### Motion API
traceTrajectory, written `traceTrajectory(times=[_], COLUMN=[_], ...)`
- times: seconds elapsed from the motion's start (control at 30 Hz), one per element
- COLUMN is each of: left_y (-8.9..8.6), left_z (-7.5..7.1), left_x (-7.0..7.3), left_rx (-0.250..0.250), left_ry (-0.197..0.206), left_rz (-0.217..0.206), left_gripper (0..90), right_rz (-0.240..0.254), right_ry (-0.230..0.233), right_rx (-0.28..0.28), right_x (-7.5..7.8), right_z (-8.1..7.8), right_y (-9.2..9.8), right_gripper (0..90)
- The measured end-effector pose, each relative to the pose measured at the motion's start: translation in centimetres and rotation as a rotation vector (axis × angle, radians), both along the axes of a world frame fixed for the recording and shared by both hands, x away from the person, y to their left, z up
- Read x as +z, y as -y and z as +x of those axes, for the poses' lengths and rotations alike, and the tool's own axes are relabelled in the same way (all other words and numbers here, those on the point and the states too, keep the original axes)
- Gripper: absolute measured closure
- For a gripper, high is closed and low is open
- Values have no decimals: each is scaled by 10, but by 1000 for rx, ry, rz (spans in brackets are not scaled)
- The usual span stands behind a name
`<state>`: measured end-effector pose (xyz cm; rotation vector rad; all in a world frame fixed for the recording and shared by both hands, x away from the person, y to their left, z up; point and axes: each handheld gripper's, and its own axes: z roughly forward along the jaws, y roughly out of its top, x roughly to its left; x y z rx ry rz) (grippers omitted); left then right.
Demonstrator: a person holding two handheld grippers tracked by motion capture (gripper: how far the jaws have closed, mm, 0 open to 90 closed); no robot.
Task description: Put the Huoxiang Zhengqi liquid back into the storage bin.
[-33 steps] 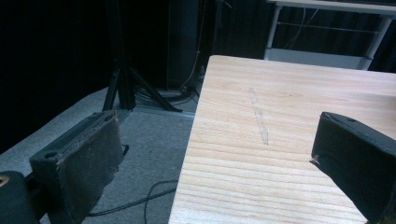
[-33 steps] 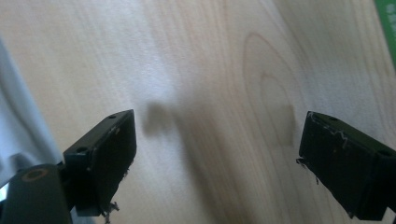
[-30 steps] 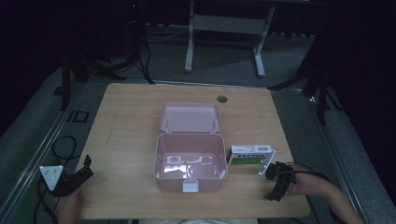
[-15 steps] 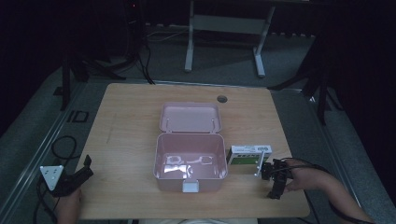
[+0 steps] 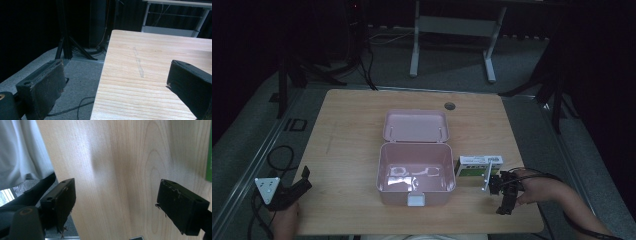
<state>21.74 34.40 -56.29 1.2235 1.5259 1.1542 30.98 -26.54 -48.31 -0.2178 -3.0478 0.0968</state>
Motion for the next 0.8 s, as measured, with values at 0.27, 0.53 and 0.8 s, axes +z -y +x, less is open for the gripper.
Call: traceTrajectory(times=[0.27,0.53,0.8], left_y=[0,0,0], left_z=[0,0,0], left_x=[0,0,0], left_rx=[0,-1,-3], left_ry=[1,-1,-2], left_rz=[-1,-1,-1], left_gripper=[21,21,21], right_rz=[38,65,74], right_ry=[7,-15,10], right_rx=[9,54,86], right_x=[15,29,43], right_z=[0,-2,-3], right_y=[-9,-17,-22], right_gripper=[136,148,152])
